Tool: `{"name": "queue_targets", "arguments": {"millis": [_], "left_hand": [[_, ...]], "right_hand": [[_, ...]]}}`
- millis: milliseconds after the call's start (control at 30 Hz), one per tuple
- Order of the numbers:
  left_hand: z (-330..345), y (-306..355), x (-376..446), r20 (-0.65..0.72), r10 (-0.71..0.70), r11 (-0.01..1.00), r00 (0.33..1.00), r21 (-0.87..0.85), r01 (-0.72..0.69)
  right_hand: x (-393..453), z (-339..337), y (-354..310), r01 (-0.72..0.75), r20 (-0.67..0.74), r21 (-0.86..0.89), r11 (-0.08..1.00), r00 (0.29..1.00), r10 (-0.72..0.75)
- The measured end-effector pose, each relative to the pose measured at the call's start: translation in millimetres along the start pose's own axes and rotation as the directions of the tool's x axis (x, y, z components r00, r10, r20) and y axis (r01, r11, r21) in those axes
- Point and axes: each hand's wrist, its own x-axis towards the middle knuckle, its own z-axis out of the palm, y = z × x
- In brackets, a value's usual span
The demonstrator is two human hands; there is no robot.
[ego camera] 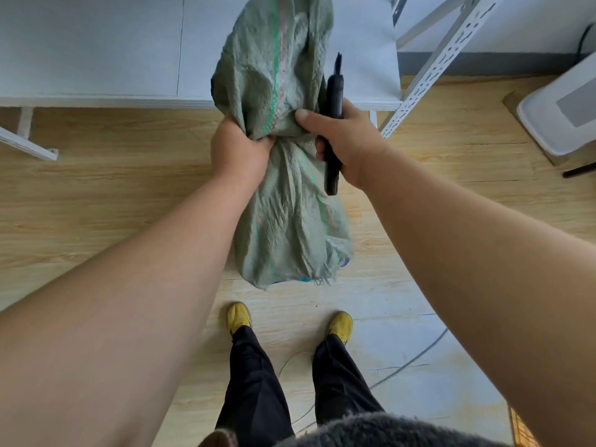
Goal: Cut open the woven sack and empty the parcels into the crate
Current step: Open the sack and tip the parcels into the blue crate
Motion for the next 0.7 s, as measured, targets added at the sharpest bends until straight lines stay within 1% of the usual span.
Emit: {"name": "queue_targets", "arguments": {"millis": [67,167,300,433,533,633,700], "left_hand": [[-2.5,6.9,0.2,-0.040,0.023,0.999,0.999,-0.043,-0.024],[-3.7,20.5,-2.7,-0.102,0.093,0.991,0.990,-0.089,-0.102],[-6.2,30.8,-11.0,-0.158,0.139,0.981,0.978,-0.112,-0.158],[-16.4,39.8,-8.0,-0.115,0.133,0.987,0.984,-0.079,-0.143],[-21.2,46.3,-9.0,-0.144,0.159,0.981,0.977,-0.085,-0.173],[-25.8,46.5,-6.3,-0.074,0.109,0.992,0.991,-0.057,-0.113],[-30.3,49.1,-5.3,-0.070,0.128,0.989,0.989,-0.059,-0.132]], "right_hand": [[-1.9,-0.3,0.5,0.028,-0.002,-0.014,1.000,1.000,-0.028],[-1.9,2.8,-6.8,0.068,0.001,0.031,0.997,0.998,-0.068],[-4.0,6.1,-18.7,0.081,0.038,0.092,0.992,0.996,-0.085],[-10.2,9.3,-29.1,0.041,0.041,0.059,0.997,0.998,-0.044],[-11.2,10.9,-38.7,0.063,0.056,0.084,0.994,0.996,-0.068],[-15.2,14.6,-42.1,0.049,0.052,0.033,0.998,0.997,-0.051],[-16.0,16.7,-44.8,0.051,0.059,0.042,0.998,0.997,-0.053]]}}
